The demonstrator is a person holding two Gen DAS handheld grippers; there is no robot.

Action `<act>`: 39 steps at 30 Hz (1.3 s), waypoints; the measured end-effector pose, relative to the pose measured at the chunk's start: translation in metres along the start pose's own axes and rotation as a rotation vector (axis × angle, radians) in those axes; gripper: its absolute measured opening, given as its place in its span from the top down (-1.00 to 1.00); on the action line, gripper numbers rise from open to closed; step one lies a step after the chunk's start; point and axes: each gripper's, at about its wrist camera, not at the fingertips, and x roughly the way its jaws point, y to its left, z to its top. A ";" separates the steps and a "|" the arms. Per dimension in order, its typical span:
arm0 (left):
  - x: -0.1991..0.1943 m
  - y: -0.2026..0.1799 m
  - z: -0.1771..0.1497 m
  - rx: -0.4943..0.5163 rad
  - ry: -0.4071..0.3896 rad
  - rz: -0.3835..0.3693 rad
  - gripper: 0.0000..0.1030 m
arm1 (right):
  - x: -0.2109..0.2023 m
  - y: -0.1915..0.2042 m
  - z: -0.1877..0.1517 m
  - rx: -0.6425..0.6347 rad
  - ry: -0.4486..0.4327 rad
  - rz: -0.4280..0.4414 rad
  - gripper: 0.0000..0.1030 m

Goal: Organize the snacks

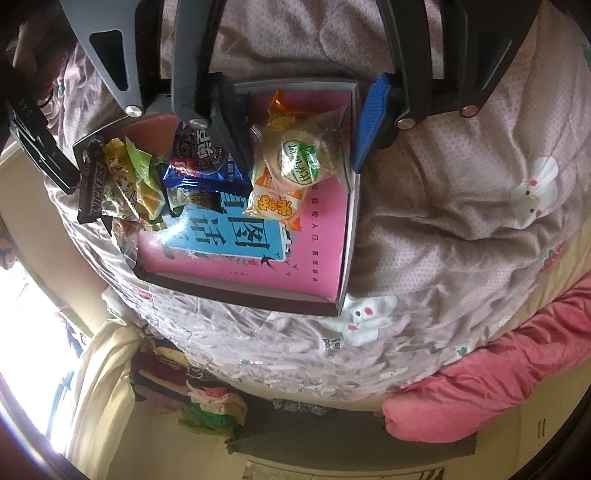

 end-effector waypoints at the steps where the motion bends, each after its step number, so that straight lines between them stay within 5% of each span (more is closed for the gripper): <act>1: -0.003 0.000 0.000 0.001 -0.006 0.003 -0.23 | -0.002 0.001 0.000 -0.001 -0.004 0.001 0.16; 11: -0.039 -0.001 -0.005 0.012 -0.040 0.013 -0.43 | -0.034 0.020 -0.006 0.026 -0.030 0.002 -0.13; 39: -0.071 -0.054 -0.079 0.097 0.023 0.018 -0.44 | -0.080 0.062 -0.044 -0.005 0.093 -0.161 -0.70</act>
